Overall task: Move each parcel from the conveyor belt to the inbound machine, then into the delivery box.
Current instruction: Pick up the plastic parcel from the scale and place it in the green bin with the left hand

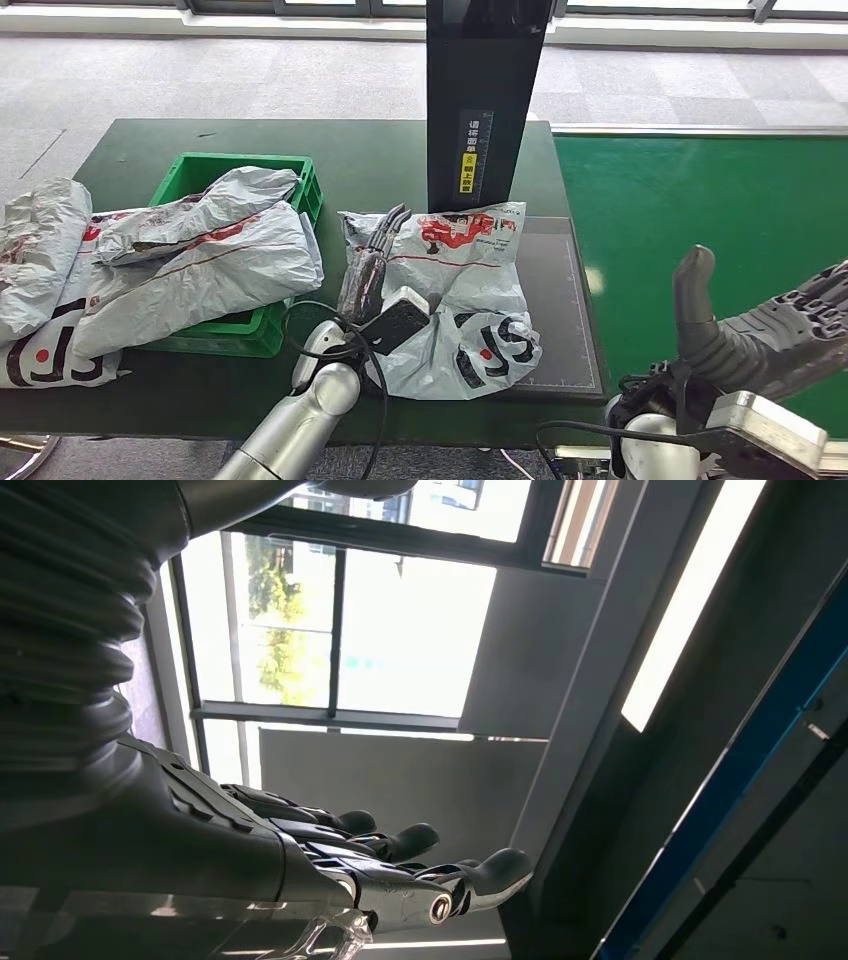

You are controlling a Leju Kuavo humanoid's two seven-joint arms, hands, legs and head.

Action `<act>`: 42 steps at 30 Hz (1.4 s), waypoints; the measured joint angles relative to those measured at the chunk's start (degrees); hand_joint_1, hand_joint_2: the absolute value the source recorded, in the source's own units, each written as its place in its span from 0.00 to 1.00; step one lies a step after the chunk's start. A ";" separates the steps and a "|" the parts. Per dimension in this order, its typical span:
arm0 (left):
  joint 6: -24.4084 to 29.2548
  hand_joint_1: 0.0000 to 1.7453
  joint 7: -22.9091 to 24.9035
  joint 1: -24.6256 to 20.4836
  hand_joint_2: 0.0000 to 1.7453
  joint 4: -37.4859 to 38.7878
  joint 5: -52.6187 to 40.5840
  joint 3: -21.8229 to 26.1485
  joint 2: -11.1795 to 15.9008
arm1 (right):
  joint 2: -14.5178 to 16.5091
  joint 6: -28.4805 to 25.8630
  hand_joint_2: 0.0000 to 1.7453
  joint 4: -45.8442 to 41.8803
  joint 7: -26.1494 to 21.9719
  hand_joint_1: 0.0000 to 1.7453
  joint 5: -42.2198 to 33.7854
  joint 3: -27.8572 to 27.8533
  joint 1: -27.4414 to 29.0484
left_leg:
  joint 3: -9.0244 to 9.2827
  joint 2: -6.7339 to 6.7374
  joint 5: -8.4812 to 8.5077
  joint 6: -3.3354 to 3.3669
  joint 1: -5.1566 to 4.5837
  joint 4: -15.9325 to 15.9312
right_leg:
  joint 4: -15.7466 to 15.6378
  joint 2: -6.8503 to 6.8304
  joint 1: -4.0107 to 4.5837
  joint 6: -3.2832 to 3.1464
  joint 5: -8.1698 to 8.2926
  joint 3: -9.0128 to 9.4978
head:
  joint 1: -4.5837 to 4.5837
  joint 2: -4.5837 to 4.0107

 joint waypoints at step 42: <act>-13.68 1.00 13.52 -10.19 1.00 26.18 -18.83 -2.10 -3.38 | 0.87 0.99 1.00 0.00 0.00 0.00 1.00 -2.61 0.02 | 0.00 -0.05 0.00 0.00 0.00 0.00 | 0.00 -0.04 0.00 0.00 0.00 0.04 | 0.00 0.00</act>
